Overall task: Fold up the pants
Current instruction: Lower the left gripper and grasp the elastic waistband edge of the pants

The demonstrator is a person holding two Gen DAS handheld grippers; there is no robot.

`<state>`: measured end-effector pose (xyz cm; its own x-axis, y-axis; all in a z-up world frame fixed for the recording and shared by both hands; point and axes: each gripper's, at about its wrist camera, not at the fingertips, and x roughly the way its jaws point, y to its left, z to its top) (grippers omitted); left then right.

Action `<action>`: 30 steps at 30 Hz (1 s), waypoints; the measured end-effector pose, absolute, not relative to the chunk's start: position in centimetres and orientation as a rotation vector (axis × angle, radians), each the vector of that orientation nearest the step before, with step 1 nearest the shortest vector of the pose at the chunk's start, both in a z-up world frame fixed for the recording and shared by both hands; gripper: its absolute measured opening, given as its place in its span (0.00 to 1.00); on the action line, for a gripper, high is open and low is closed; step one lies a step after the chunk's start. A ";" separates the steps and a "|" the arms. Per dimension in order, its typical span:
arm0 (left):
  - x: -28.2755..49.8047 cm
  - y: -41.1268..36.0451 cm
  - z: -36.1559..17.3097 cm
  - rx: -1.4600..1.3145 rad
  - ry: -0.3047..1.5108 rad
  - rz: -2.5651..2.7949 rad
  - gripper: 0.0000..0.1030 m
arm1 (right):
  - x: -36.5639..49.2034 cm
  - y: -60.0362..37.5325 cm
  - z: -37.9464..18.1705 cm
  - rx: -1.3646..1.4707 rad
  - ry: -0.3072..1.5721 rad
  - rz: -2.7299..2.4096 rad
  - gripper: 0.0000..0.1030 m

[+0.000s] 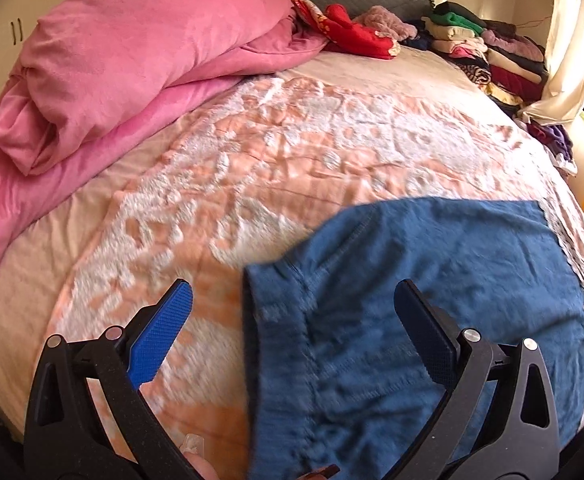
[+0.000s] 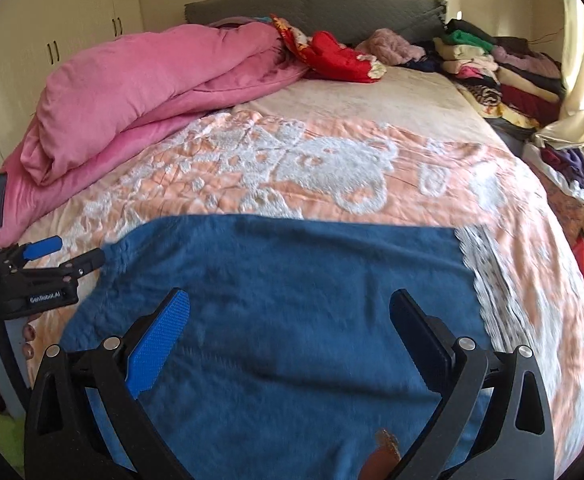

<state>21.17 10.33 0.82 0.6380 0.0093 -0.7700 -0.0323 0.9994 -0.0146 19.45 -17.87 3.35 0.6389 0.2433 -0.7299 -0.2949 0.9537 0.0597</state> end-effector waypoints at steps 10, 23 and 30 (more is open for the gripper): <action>25.1 13.4 -1.8 -0.013 0.946 0.026 0.92 | 26.8 -14.1 0.5 -0.326 0.875 0.413 0.96; 27.0 10.8 -5.8 0.082 0.971 -0.149 0.48 | 31.7 -9.0 -4.4 -0.505 0.943 0.533 0.96; 26.3 12.0 -4.9 0.027 0.912 -0.180 0.26 | 33.2 -6.2 -5.6 -0.585 0.950 0.598 0.96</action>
